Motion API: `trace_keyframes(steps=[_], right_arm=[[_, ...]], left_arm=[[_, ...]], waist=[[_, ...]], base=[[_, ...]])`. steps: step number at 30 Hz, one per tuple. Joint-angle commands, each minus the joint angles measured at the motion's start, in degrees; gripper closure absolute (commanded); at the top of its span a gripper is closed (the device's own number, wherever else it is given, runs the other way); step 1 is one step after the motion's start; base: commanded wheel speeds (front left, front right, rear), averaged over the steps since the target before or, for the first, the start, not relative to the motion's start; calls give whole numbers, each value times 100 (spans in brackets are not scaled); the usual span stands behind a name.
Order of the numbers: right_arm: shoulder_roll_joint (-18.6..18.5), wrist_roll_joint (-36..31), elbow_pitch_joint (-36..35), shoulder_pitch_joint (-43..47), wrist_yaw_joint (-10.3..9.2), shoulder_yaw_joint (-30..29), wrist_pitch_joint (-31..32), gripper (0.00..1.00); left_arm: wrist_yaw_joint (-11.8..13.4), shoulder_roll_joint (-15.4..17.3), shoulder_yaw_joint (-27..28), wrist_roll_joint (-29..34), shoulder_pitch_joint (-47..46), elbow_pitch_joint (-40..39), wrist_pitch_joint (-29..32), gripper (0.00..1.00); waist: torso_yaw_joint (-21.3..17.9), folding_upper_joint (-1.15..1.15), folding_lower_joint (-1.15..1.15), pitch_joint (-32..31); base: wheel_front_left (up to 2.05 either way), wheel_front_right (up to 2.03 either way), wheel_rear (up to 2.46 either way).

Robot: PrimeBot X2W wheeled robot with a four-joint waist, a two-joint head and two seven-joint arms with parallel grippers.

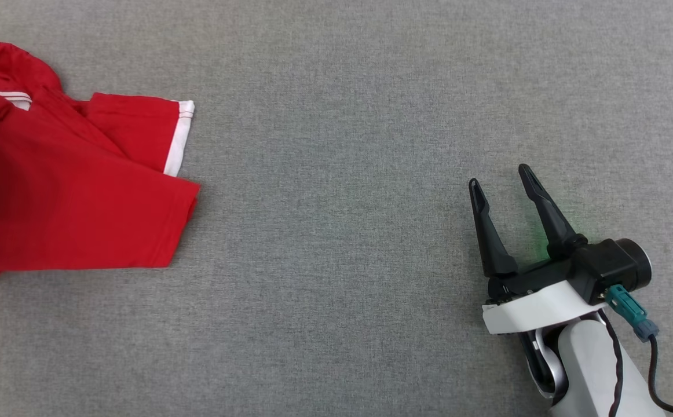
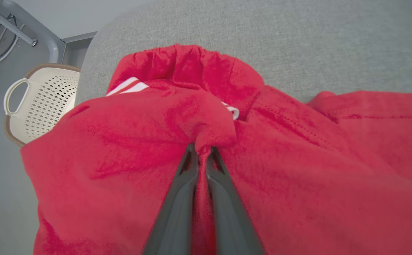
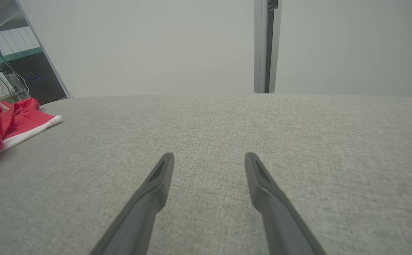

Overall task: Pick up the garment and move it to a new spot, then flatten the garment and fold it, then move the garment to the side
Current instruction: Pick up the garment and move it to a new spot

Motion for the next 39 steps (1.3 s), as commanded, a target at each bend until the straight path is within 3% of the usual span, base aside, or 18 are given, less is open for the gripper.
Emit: trace_keyframes(steps=[1, 12, 21, 29, 39], right_arm=[[-25, 22, 47, 36, -2, -16, -6, 0], [-23, 262, 161, 218, -2, -1, -6, 0], [-22, 528, 209, 462, -2, -92, -6, 0], [-22, 682, 195, 618, -2, -151, -6, 0], [-21, 721, 107, 622, -2, -213, -6, 0]], left_arm=[[4, 21, -4, -28, -83, 33, -69, 100], [4, 245, -264, -169, -100, -195, -784, 100], [81, 446, -162, -28, -199, -959, -1443, 100], [525, 457, -27, -61, -233, -2286, -1509, 100], [1131, 84, -29, -298, 30, -3775, -1342, 100]], waist=[[24, 0, 0, -49], [231, 0, 0, -804], [373, 0, 0, -1490], [332, 0, 0, -1905], [-68, 0, 0, -1950]], base=[[0, 0, 0], [0, 0, 0], [0, 0, 0], [0, 0, 0], [0, 0, 0]])
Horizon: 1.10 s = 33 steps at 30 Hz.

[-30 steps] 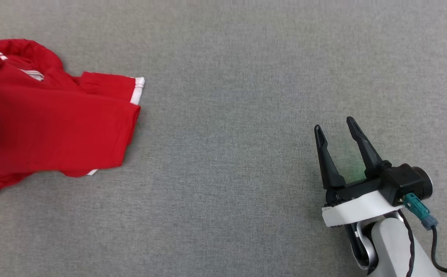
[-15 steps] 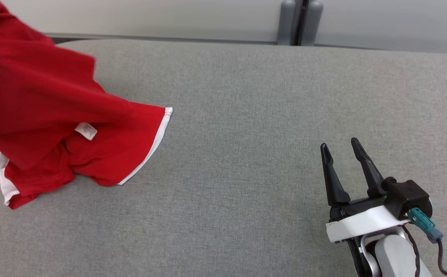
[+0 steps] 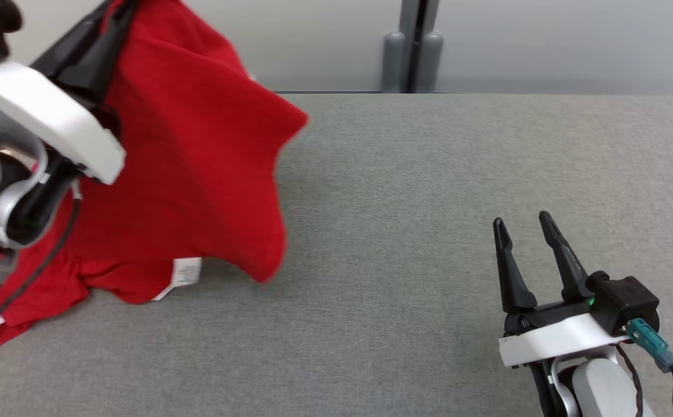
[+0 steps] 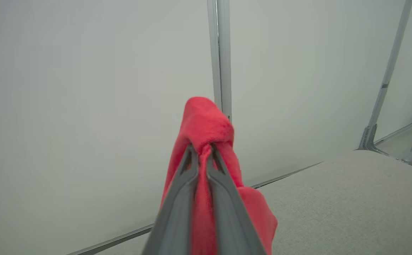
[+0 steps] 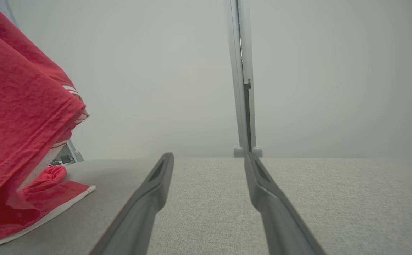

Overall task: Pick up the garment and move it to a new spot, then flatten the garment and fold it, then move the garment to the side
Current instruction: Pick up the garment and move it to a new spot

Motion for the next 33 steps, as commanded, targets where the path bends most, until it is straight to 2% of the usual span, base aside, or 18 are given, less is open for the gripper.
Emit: trace_keyframes(steps=[1, 8, 12, 13, 18, 21, 25, 28, 29, 30, 33], right_arm=[[-18, 22, -27, -36, -2, -17, -6, 0], [-17, 62, -153, -152, -2, -110, -6, 0], [-16, 127, -220, -223, -2, -124, -6, 0], [-15, 180, -259, -273, -1, -101, -6, 0], [-11, 275, -328, -280, -1, -77, -6, 0], [-12, 299, -344, -241, -2, -57, -6, 0], [-14, 274, -353, -186, -1, -61, -6, 0], [-13, 209, -338, -148, -1, -139, -6, 0], [-11, 180, -322, -131, -1, -136, -6, 0], [-14, 153, -307, -119, -2, -139, -6, 0], [-17, 84, -276, -94, -1, -135, -6, 0]], left_arm=[[77, -55, -11, 17, 37, -129, 13, 100], [381, -670, -195, 61, 1, -517, 12, 100], [443, -1139, -242, -9, -111, -271, -89, 100], [452, -1351, -252, 3, -167, -74, -194, 100], [454, -1830, -222, 104, -351, 469, -542, 100], [512, -2023, -136, 249, -401, 911, -991, 100], [369, -2225, -117, 289, -243, 1421, -1326, 100], [159, -2317, -364, 336, -50, 1731, -1326, 100], [116, -2351, -405, 330, 14, 1826, -1336, 62], [93, -2373, -443, 342, 85, 1914, -1371, 2], [8, -2426, -541, 391, 367, 2100, -1445, 0]], waist=[[-163, 0, 0, 51], [-796, 0, 0, 286], [-1269, 0, 0, 456], [-1528, 0, 0, 538], [-2026, 0, 0, 732], [-2206, 0, 0, 786], [-2267, 0, 0, 790], [-2162, 0, 0, 736], [-2106, 0, 0, 712], [-2040, 0, 0, 684], [-1790, 0, 0, 585]], base=[[0, 0, 0], [0, 0, 0], [0, 0, 0], [0, 0, 0], [0, 0, 0], [0, 0, 0], [0, 0, 0], [0, 0, 0], [0, 0, 0], [0, 0, 0], [0, 0, 0]])
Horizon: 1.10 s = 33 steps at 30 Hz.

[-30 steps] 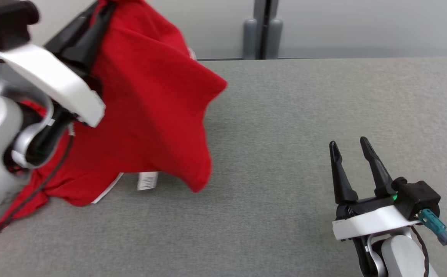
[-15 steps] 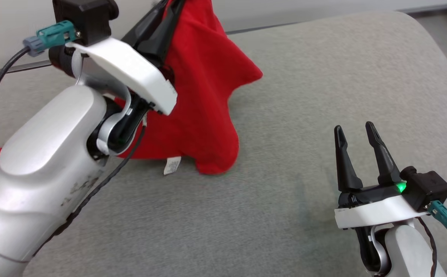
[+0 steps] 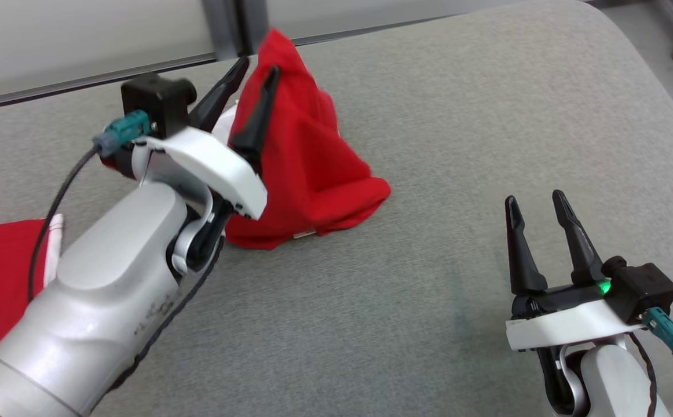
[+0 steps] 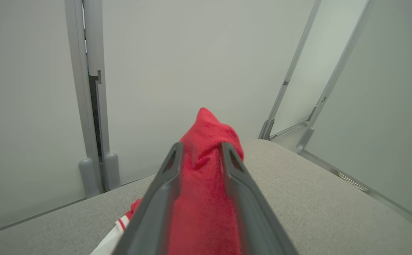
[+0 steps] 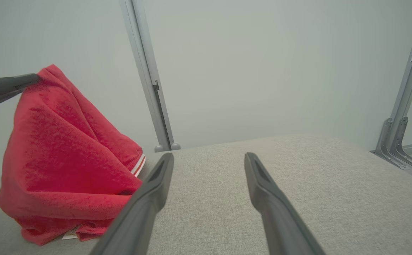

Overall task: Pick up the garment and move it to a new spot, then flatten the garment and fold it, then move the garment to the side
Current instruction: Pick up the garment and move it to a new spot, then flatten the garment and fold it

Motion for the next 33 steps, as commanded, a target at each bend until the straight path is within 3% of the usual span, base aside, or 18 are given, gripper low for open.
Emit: trace_keyframes(steps=[1, 9, 18, 22, 26, 33], right_arm=[[-11, -74, 22, 66, -1, 15, -6, 0], [-13, -282, 156, 177, -1, -59, -6, 0], [-16, -483, 271, 419, -2, -192, -6, 0], [-14, -490, 290, 518, -1, -226, -6, 0], [-14, -505, 299, 596, -1, -265, -6, 0], [-11, -611, 357, 558, -1, -161, -6, 0]], left_arm=[[-44, -5, -9, 52, 176, 73, -65, 0], [-21, 187, 285, 328, 911, -44, -200, 0], [103, 487, 1703, 1436, 2590, -1173, -199, 0], [72, 276, 2433, 1933, 3422, -1571, -199, 0], [-148, -45, 3048, 2308, 4076, -1735, -201, 0], [-602, -398, 3506, 2838, 4236, -1629, -200, 0]], waist=[[281, 0, 0, -141], [1073, 0, 0, -549], [1838, 0, 0, -979], [2013, 0, 0, -1070], [2114, 0, 0, -1098], [2250, 0, 0, -991]], base=[[0, 0, 0], [0, 0, 0], [0, 0, 0], [0, 0, 0], [0, 0, 0], [0, 0, 0]])
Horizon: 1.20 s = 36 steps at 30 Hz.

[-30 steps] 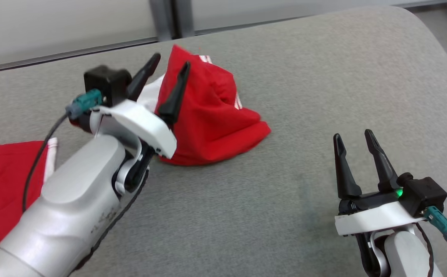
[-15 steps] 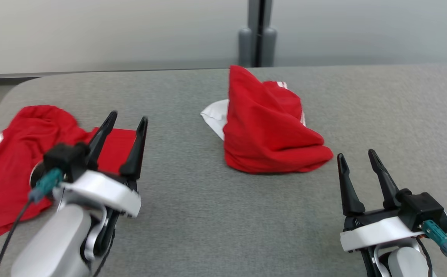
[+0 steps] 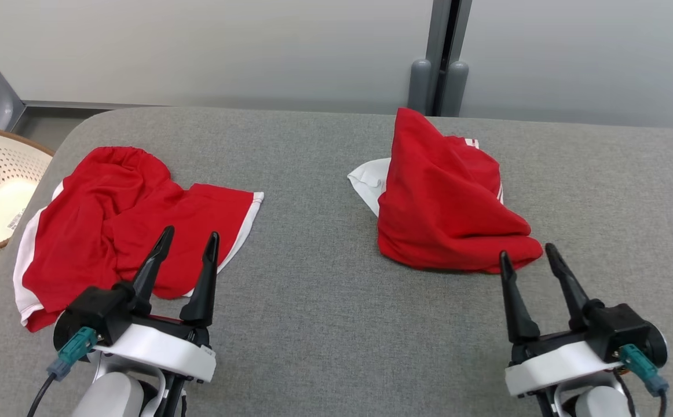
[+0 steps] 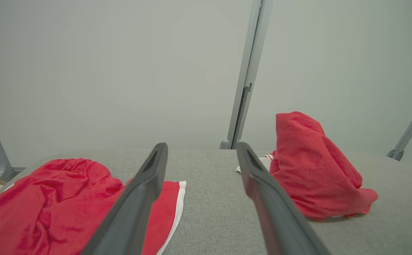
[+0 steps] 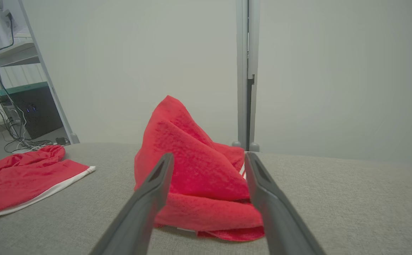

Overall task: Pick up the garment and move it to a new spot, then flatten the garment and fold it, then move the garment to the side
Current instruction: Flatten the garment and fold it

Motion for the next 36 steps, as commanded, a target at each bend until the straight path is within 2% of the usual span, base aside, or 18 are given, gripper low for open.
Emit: trace_keyframes(steps=[1, 10, 20, 21, 22, 25, 28, 36], right_arm=[[-6, -94, 70, -78, 0, 127, -7, 0], [-111, -778, 826, -756, -1, 735, -7, 0], [-141, -1297, 1961, -1368, -1, 429, -6, 0], [-131, -1337, 2076, -1415, -1, 399, -6, 36], [-121, -1359, 2147, -1459, -1, 389, -7, 100], [-75, -1244, 2214, -1518, -1, 518, -6, 100], [-44, -1019, 1979, -1530, -1, 887, -6, 100], [-18, 303, 540, -1668, 0, 2446, -6, 100]], left_arm=[[-103, -77, 111, 137, -63, 53, 0, 0], [-426, -537, 320, 449, -246, 382, -1, 0], [-529, -789, 399, 589, -283, 571, -2, 0], [-524, -803, 415, 600, -275, 582, -1, 0], [-528, -815, 420, 613, -267, 590, -2, 0], [-536, -843, 443, 630, -227, 620, -1, 0], [-525, -846, 448, 621, -164, 645, -1, 0], [-527, -833, 580, 582, 6, 650, -1, 0]], waist=[[72, 0, 0, 92], [445, 0, 0, 495], [851, 0, 0, 580], [871, 0, 0, 572], [891, 0, 0, 564], [923, 0, 0, 506], [909, 0, 0, 414], [723, 0, 0, -14]], base=[[0, 0, 0], [0, 0, 0], [0, 0, 0], [0, 0, 0], [0, 0, 0], [0, 0, 0], [0, 0, 0], [0, 0, 0]])
